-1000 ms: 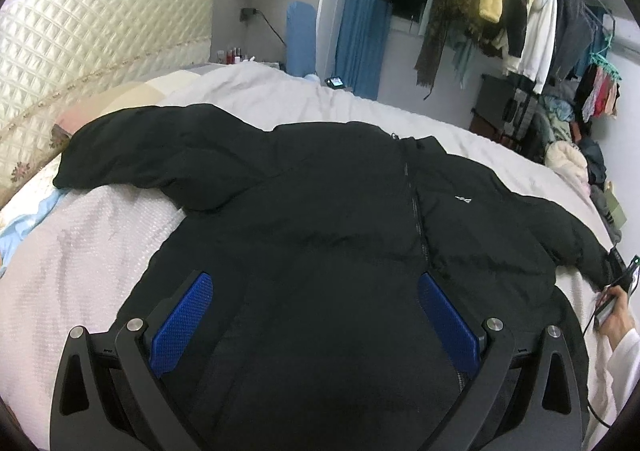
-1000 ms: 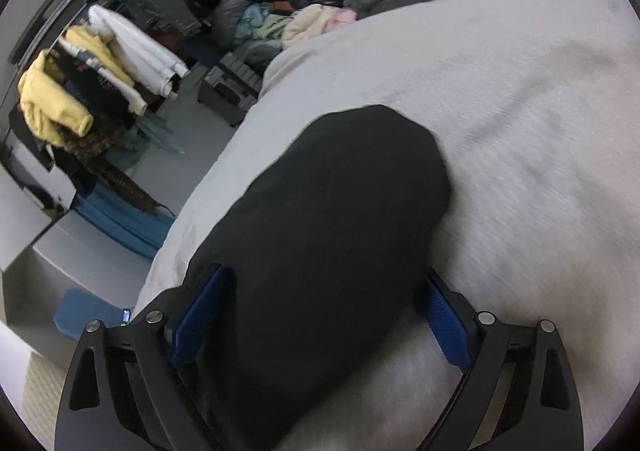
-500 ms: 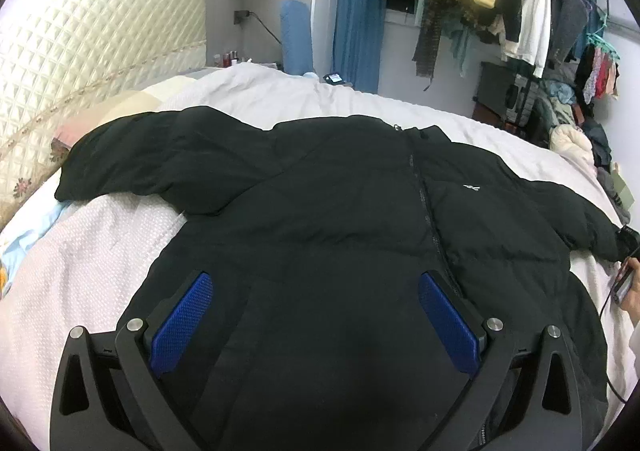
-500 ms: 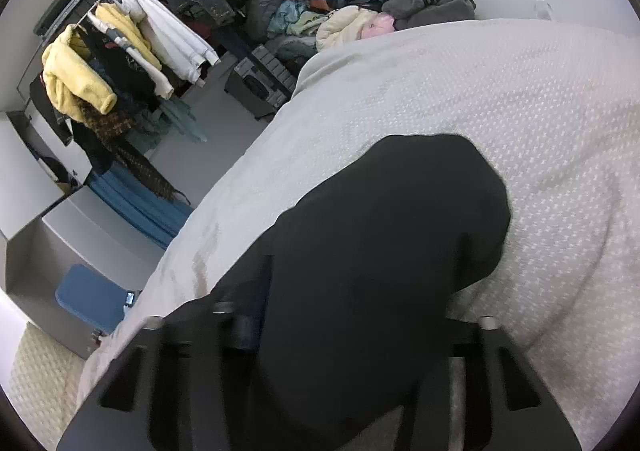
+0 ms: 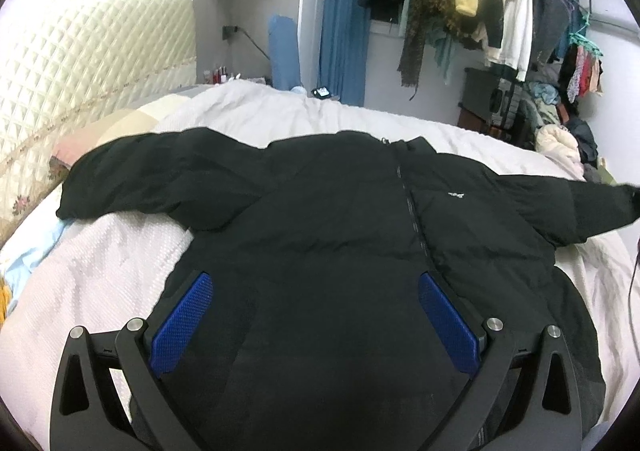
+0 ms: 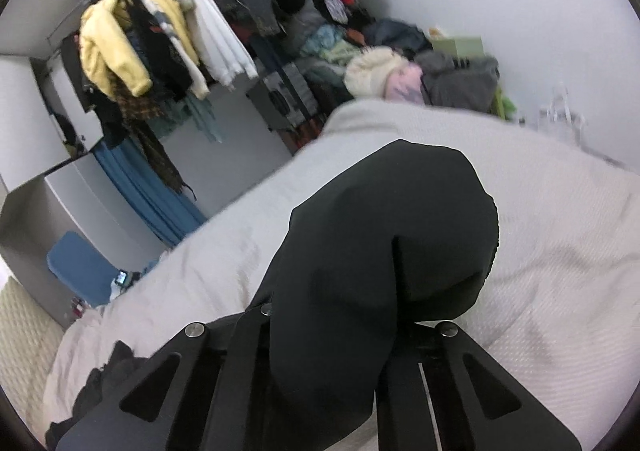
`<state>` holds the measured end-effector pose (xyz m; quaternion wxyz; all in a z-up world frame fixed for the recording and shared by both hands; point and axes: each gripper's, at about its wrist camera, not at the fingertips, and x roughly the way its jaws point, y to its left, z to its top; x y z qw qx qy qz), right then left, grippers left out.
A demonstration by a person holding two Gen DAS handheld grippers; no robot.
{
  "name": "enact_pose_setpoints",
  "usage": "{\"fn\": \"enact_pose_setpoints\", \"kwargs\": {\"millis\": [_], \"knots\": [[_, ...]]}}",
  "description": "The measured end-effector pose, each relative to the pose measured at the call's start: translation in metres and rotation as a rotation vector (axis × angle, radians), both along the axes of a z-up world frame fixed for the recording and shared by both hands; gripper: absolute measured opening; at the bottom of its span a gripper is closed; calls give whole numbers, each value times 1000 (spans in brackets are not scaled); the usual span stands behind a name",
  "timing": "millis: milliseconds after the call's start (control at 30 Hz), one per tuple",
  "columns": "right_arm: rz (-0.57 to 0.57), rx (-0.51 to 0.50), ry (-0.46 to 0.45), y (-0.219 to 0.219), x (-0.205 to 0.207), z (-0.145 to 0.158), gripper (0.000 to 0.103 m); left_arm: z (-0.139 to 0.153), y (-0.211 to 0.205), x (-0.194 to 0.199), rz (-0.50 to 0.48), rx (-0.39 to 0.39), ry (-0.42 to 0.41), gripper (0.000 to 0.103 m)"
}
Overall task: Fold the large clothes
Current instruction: 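Lift the sleeve with the right tool and fold it across the jacket body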
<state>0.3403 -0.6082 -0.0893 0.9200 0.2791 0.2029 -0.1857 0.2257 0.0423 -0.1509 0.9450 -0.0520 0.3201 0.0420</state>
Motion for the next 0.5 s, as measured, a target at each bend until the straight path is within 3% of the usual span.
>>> {"fn": "enact_pose_setpoints", "kwargs": {"millis": [267,500], "knots": [[82,-175,-48,74,5,103,7,13,17,-17,-23,3,-66,103],[216,-296,-128,183,29,186,7,13,33,-27,-44,3,-78,103]]}}
